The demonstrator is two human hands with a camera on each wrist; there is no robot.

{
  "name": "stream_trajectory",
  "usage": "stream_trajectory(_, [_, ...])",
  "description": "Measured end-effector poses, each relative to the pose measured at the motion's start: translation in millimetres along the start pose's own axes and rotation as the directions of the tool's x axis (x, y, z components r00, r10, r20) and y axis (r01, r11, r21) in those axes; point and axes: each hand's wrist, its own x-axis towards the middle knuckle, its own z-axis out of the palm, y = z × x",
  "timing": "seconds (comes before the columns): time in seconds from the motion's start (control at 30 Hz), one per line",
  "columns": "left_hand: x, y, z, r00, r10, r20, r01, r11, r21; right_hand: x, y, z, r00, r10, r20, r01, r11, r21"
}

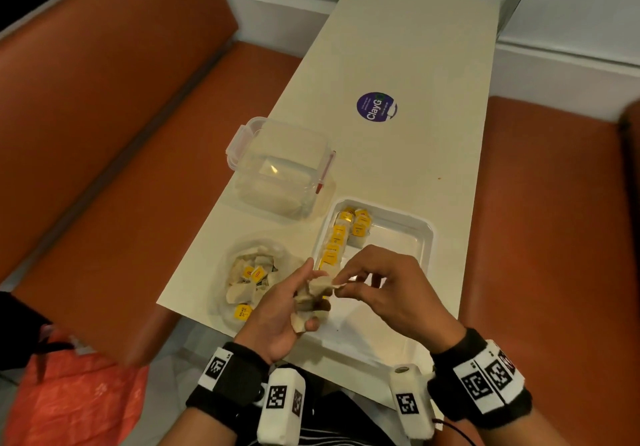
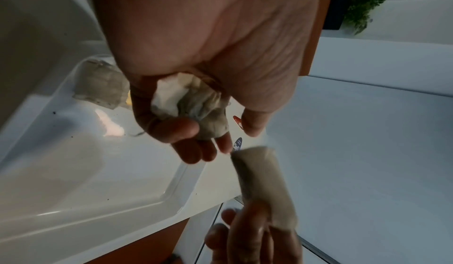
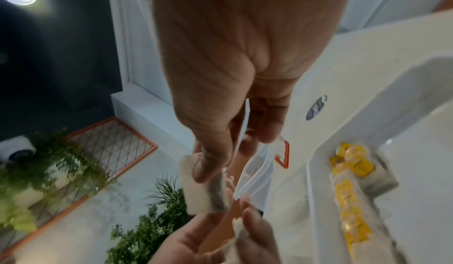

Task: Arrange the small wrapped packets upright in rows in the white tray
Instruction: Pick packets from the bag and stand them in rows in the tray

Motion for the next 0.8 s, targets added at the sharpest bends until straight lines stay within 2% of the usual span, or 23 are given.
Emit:
stream_trajectory(0.13, [-2,-5,1,0.990,-0.039,0.138,0.034,0.999,0.037,-1,1,-14,0.996,-0.084,0.002,0.084,0.995,0.047])
stream_trajectory(0.33, [-2,-11,11,0.954,-0.017,0.299,-0.024,0.991,0.132,-1,11,-28,1.000,-0.009,0.030,0.008,0.999,0.039])
stream_trajectory(0.67, [-3,-10,17,0.930,0.006,0.368,-0.103,0.964,0.246,-6,4,-39,0.989,-0.023,0.145,0.010,0.996,0.091])
stream_trajectory(0.8, [-3,-14,19,0.913,-0.009,0.407,-0.083,0.975,0.208,-5,0,-40,0.989,-0.044,0.140,0.036,0.997,0.063])
